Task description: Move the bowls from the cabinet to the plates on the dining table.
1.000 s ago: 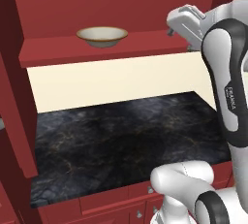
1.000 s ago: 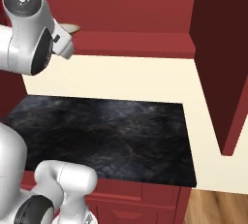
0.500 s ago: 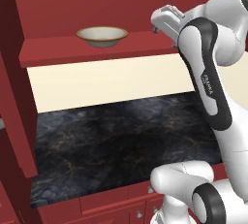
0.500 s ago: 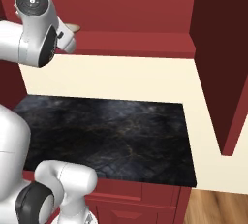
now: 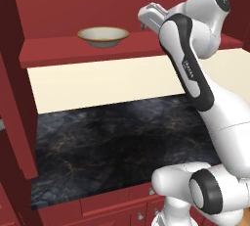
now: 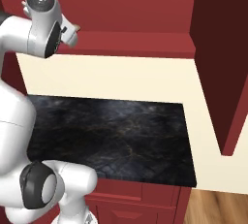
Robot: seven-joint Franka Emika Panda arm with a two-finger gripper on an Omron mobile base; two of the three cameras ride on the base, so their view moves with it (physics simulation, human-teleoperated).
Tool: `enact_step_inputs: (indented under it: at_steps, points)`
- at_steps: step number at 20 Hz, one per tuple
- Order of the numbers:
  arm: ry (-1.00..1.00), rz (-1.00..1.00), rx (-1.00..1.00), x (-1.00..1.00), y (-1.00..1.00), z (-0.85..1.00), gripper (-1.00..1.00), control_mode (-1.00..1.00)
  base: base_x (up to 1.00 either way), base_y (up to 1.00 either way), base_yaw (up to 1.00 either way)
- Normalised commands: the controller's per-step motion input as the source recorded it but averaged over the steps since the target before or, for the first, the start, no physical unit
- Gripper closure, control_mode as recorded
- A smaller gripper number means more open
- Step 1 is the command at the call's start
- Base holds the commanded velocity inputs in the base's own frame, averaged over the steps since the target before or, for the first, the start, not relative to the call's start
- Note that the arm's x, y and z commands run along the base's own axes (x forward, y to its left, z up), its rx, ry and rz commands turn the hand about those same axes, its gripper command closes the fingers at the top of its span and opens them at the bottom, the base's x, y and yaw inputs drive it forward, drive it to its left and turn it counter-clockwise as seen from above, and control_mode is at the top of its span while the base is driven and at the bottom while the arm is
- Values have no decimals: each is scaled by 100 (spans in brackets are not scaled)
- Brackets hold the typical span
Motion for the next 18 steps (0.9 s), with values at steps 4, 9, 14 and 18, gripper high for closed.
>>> enact_step_inputs:
  at_steps: [4, 9, 14, 18]
  points:
    - [0, 3, 0, 29, 18, 0, -100, -100, 0, 0, 0]
    - [0, 0, 0, 19, 0, -6, -100, -100, 0, 0, 0]
    - [0, 0, 0, 15, 0, -22, -100, -100, 0, 0, 0]
    - [0, 0, 0, 27, 0, -20, -100, -100, 0, 0, 0]
